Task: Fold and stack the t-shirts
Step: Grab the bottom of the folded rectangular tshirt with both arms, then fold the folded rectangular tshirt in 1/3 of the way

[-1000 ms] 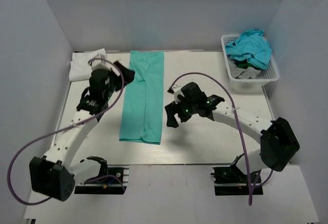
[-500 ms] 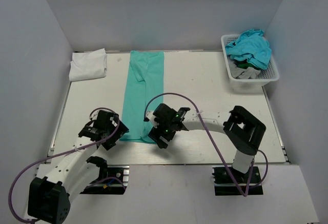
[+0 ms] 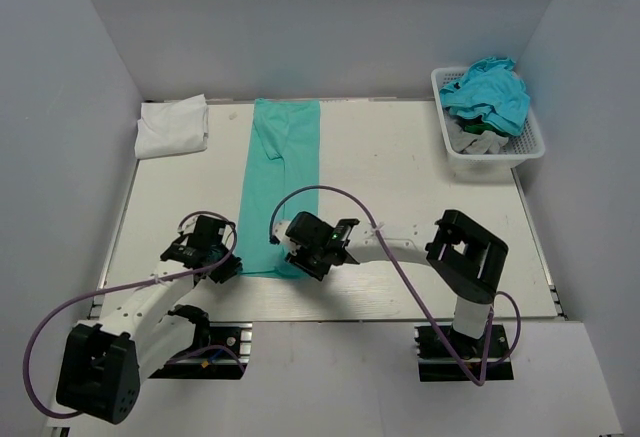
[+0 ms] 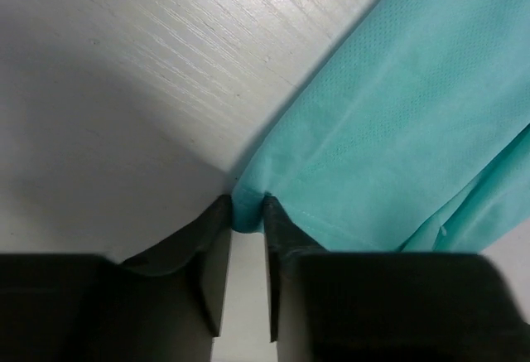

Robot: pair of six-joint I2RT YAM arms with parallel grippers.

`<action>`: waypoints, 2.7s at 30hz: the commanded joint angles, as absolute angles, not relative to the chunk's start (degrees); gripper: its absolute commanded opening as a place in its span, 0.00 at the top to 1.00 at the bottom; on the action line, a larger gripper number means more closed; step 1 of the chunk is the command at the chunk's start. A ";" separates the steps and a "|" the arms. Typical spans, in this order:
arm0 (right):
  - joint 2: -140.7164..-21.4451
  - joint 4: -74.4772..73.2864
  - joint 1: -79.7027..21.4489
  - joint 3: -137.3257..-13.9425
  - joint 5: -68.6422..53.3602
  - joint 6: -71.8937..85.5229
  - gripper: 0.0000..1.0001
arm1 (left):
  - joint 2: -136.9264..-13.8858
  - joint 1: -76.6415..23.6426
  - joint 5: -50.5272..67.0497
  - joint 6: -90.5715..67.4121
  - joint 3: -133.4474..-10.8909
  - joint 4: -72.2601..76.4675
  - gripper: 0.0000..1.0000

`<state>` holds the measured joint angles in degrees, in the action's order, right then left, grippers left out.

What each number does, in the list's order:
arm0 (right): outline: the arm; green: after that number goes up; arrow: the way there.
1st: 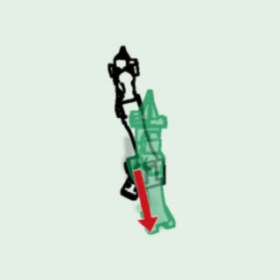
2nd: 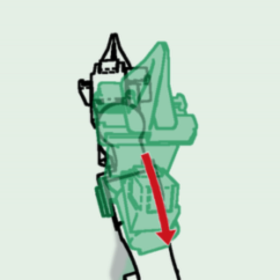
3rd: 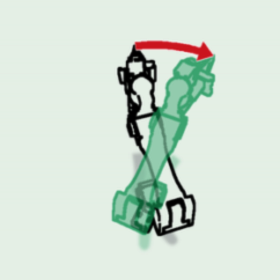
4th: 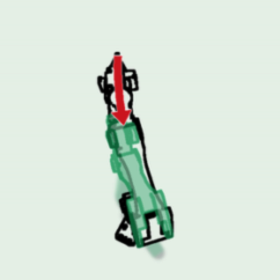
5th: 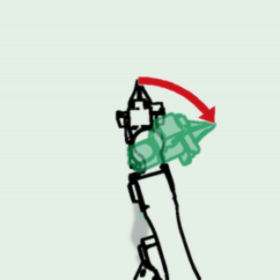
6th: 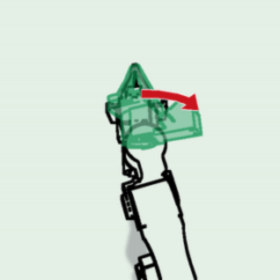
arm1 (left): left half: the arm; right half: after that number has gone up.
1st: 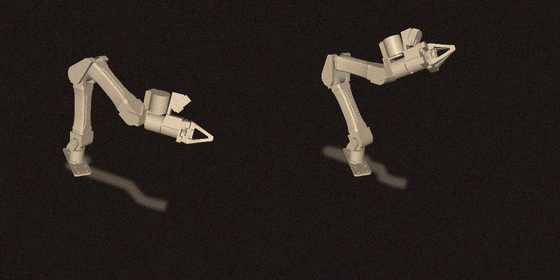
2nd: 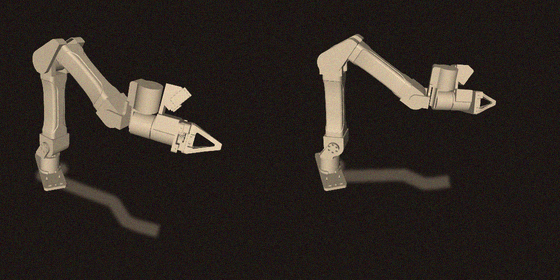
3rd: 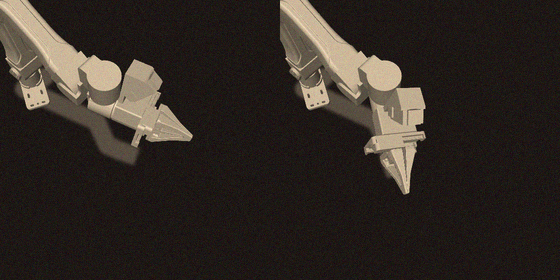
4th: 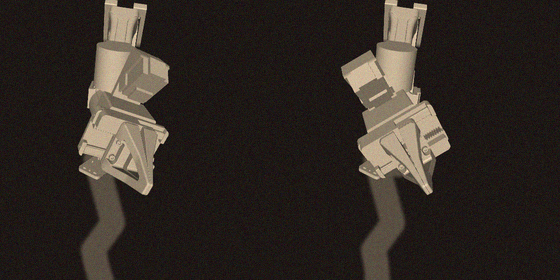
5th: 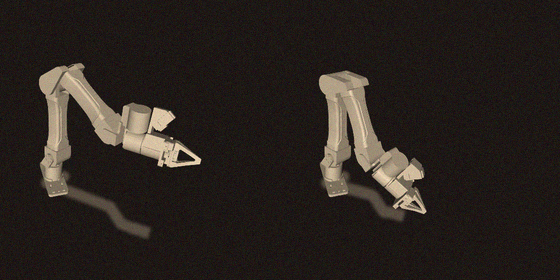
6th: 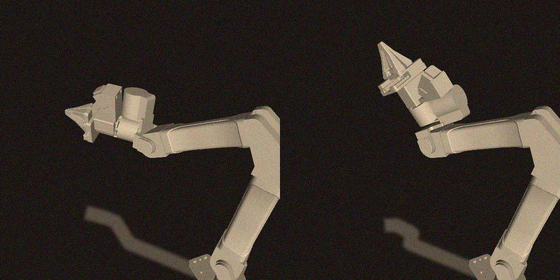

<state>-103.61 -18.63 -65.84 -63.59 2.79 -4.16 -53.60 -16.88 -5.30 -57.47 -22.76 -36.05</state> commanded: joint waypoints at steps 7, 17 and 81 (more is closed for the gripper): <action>-105.38 -18.02 -66.80 -64.25 6.68 -3.08 1.00 | -51.86 -16.70 -3.87 -56.60 -21.36 -34.28 1.00; -98.35 -12.57 -65.48 -63.01 13.09 -0.44 1.00 | -53.00 -16.70 0.35 -55.28 -28.73 -30.85 1.00; -135.26 -3.43 -35.69 -113.97 11.06 -5.81 0.23 | -117.50 -7.04 -3.16 -43.07 -90.34 -16.41 0.00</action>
